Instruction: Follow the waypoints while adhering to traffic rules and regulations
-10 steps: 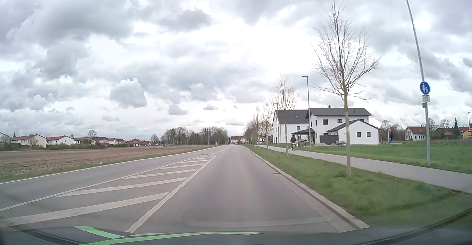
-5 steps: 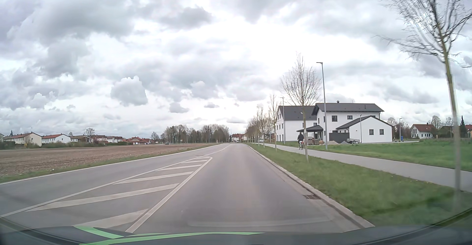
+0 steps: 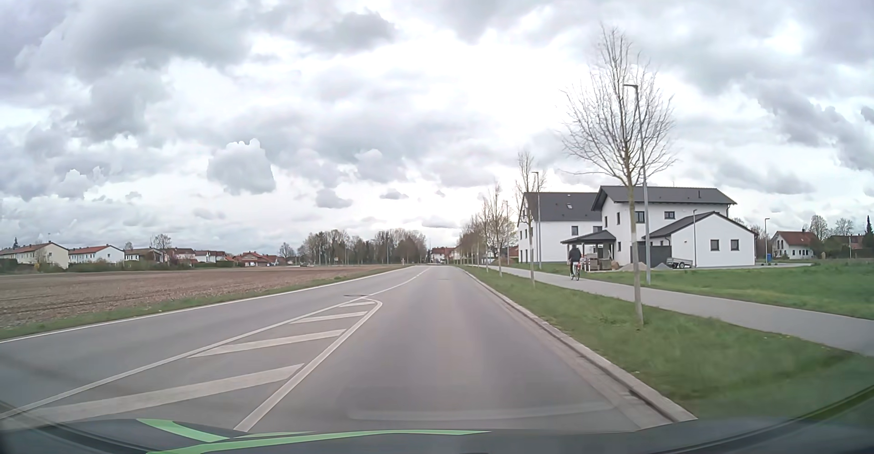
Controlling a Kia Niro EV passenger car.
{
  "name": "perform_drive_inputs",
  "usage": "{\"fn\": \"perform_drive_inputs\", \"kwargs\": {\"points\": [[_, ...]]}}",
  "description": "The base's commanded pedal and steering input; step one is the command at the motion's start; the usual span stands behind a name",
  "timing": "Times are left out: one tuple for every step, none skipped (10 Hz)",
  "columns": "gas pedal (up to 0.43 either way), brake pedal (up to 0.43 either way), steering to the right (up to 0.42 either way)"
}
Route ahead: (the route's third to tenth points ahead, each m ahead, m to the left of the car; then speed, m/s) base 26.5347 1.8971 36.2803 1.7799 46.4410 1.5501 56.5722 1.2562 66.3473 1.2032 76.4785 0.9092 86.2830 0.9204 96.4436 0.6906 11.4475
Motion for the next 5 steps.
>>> {"fn": "perform_drive_inputs", "kwargs": {"points": [[0.157, 0.0, -0.001], [0.15, 0.0, -0.001], [0.15, 0.0, -0.001], [0.15, 0.0, -0.001], [0.15, 0.0, -0.001]]}}
